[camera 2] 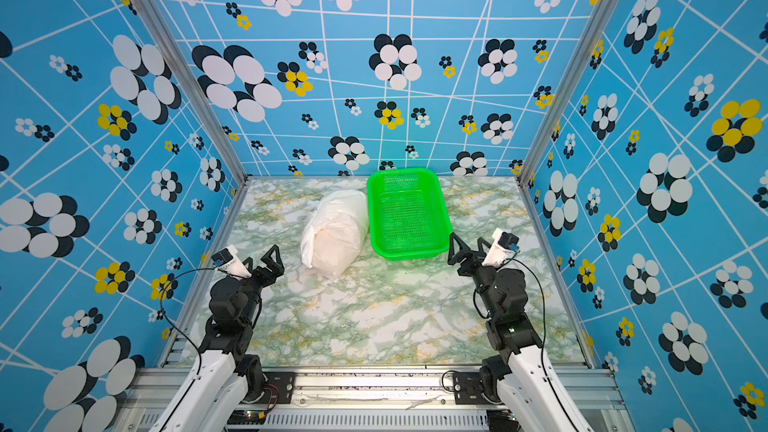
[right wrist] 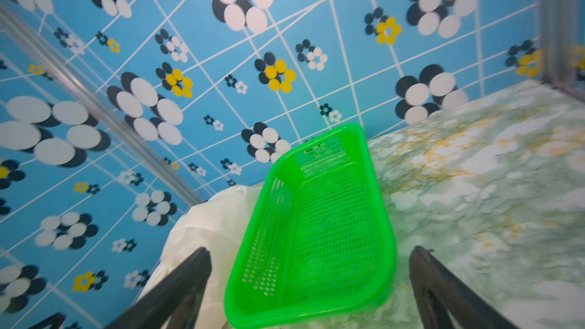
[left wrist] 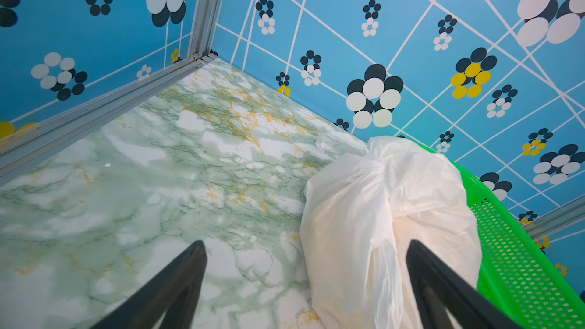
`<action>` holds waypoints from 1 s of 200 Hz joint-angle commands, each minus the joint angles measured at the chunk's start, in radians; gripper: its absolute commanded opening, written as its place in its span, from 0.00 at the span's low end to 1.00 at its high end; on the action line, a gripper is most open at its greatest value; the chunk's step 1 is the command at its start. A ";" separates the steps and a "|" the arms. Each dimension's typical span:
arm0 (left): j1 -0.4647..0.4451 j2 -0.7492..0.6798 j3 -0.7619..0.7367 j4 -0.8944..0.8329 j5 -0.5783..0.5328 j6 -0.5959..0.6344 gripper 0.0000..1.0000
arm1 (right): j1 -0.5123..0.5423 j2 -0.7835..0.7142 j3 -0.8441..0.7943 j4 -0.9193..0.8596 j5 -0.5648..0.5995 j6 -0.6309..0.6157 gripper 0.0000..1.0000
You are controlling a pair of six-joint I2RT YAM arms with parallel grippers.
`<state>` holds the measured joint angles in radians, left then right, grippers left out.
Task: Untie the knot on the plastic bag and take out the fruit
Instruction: 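Reach the left gripper to the bag side while the right gripper reaches the knot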
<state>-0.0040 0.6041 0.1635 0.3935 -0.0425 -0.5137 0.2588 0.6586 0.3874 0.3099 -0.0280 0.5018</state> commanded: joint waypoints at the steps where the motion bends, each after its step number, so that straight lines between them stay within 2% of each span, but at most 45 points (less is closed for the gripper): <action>1: -0.013 0.013 -0.017 0.033 0.018 -0.007 1.00 | 0.100 0.125 0.138 -0.102 -0.086 -0.047 0.99; 34: -0.085 0.130 0.057 0.050 0.059 0.068 1.00 | 0.321 0.384 0.369 -0.223 0.046 -0.173 0.94; 56: -0.175 0.233 0.151 0.015 0.040 0.145 1.00 | 0.397 0.560 0.513 -0.223 0.036 -0.179 0.90; 84: -0.275 0.370 0.295 -0.088 0.030 0.204 0.97 | 0.471 0.761 0.742 -0.376 0.069 -0.220 0.82; 112: -0.323 0.456 0.388 -0.198 0.002 0.231 0.94 | 0.498 0.878 0.831 -0.395 0.050 -0.253 0.82; 155: -0.327 0.516 0.401 -0.181 -0.059 0.226 0.94 | 0.503 1.035 0.994 -0.491 0.060 -0.289 0.83; 172: -0.326 0.538 0.424 -0.198 -0.080 0.214 0.93 | 0.503 1.115 1.068 -0.508 0.105 -0.305 0.85; 200: -0.325 0.560 0.427 -0.197 -0.100 0.184 0.91 | 0.503 1.278 1.283 -0.607 0.183 -0.319 0.87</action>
<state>-0.3286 1.1519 0.5598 0.2054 -0.1017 -0.3134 0.7589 1.8278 1.5177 -0.1905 0.0746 0.2157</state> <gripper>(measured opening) 0.906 0.866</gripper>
